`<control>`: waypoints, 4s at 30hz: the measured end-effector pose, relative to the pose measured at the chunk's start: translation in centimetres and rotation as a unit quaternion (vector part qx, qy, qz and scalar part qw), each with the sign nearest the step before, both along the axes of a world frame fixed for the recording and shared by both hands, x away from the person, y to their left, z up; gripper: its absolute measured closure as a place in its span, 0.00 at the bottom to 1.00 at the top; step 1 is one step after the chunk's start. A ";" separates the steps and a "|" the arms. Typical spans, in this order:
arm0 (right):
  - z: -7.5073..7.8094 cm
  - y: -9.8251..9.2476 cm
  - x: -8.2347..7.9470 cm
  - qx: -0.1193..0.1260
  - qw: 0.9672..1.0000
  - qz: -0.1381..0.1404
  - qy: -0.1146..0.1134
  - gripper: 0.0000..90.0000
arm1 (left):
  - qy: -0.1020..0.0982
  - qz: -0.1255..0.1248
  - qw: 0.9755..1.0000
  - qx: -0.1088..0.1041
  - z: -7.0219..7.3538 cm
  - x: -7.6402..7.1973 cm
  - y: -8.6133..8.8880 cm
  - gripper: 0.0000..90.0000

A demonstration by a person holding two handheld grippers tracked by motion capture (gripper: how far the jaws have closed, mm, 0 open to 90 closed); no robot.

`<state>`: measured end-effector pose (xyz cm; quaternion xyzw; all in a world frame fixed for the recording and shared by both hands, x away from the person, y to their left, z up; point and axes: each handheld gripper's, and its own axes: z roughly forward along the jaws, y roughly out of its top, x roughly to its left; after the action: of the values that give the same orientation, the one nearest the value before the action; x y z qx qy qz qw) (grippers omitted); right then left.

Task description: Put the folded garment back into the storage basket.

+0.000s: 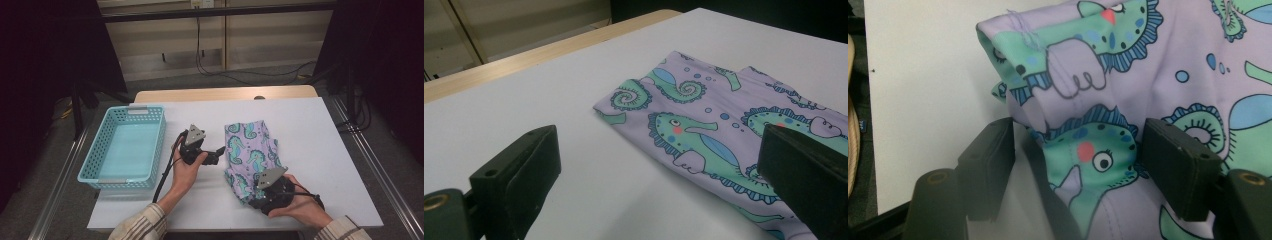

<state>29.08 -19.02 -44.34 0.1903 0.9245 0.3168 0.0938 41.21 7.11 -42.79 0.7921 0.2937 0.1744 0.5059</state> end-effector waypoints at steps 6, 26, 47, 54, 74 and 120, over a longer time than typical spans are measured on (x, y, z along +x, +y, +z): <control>0.3 -0.2 0.9 -0.009 1.000 0.008 -0.005 0.52 | -0.001 0.002 1.000 0.005 0.1 0.1 0.1 0.04; 0.5 -1.2 2.7 0.016 0.999 -0.028 0.027 0.89 | -0.007 0.013 1.000 0.003 0.1 0.9 -0.3 0.05; 2.2 -2.9 3.0 0.101 0.992 -0.065 0.035 0.90 | 0.047 0.016 0.999 0.006 -0.9 4.5 -2.5 0.05; 1.8 -3.0 3.3 0.109 0.990 -0.076 0.041 0.90 | 0.058 0.023 0.998 0.013 -1.5 5.8 -2.9 0.05; 0.3 -2.6 3.4 0.081 0.993 -0.074 0.053 0.90 | 0.048 0.043 0.996 0.059 -1.8 9.9 -5.6 0.08; -0.1 -1.9 2.4 0.019 0.999 -0.041 -0.023 0.91 | 0.136 0.006 0.990 0.043 -3.6 12.0 -8.1 0.85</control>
<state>31.47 -20.91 -44.41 0.2226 0.9074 0.3344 0.1238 53.20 -1.00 -46.38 0.8277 0.3566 0.0805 0.4258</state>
